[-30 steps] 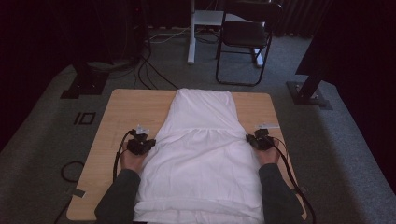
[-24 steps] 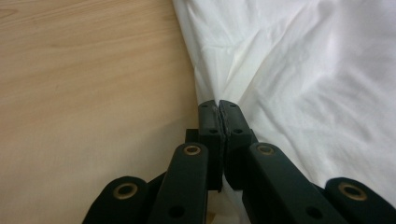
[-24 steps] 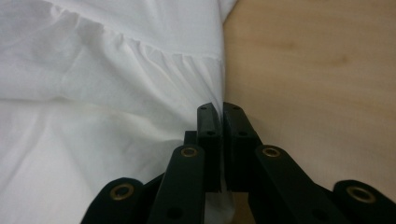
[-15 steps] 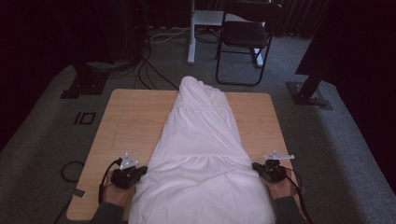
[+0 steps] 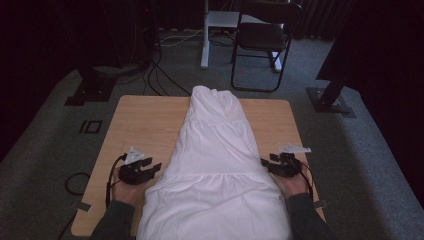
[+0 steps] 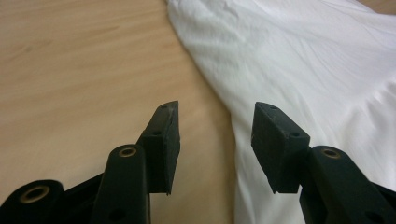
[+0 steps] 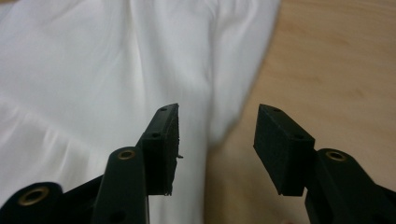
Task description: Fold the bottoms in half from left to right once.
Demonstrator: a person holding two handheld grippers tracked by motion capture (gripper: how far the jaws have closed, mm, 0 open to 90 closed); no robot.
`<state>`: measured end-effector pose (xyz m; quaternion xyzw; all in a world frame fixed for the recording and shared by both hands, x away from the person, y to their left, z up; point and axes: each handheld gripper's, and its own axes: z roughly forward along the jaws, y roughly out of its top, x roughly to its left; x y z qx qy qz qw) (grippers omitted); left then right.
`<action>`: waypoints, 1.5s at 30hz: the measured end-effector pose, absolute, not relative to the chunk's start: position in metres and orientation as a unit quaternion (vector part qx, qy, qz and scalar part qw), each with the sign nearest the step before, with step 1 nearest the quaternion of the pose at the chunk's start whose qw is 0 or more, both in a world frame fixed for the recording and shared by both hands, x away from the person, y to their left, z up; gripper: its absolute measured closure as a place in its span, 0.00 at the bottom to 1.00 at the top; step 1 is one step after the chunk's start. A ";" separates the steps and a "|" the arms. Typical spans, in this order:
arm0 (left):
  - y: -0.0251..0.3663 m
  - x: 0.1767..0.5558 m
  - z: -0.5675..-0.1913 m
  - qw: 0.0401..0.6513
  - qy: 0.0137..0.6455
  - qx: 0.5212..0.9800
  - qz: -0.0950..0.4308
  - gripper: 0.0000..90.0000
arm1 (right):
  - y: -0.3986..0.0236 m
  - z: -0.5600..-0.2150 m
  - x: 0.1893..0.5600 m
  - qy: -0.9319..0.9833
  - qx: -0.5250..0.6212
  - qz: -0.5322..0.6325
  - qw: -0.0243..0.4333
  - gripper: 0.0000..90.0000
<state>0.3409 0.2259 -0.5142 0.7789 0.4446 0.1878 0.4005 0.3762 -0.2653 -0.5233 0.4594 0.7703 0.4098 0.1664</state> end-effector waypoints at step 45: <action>0.137 0.433 -0.524 0.345 0.431 0.818 0.164 0.47 | -0.244 -0.557 0.454 0.763 0.504 0.360 0.188 0.97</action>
